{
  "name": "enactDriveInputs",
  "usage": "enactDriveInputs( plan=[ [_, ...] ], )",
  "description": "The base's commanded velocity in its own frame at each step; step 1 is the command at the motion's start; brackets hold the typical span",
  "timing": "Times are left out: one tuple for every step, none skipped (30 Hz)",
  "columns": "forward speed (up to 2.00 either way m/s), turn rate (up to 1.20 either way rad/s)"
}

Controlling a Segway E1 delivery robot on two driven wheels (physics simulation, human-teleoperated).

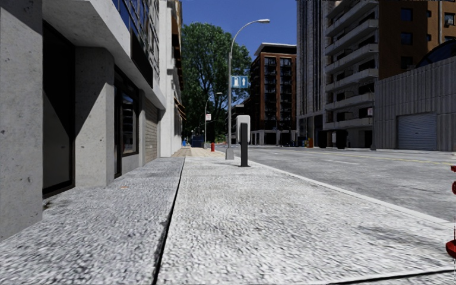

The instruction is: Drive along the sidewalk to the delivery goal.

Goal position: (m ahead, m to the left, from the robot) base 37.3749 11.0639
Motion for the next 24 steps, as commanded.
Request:
enactDriveInputs(
  plan=[
    [2.0, 0.41],
    [2.0, 0.41],
    [2.0, 0.4],
    [2.0, 0.4],
    [2.0, 0.4],
    [2.0, 0.4],
    [2.0, 0.4],
    [2.0, 0.4],
    [2.0, 0.4],
    [2.0, 0.4],
    [2.0, 0.4],
    [2.0, 0.4],
    [2.0, 0.4],
    [2.0, 0.37],
    [2.0, 0.31],
    [2.0, 0.29],
    [2.0, 0.29],
    [2.0, 0.29],
    [2.0, 0.27],
    [2.0, 0.24],
    [2.0, 0.0],
    [2.0, 0.0],
    [2.0, 0.0],
    [2.0, 0.0]
  ],
)
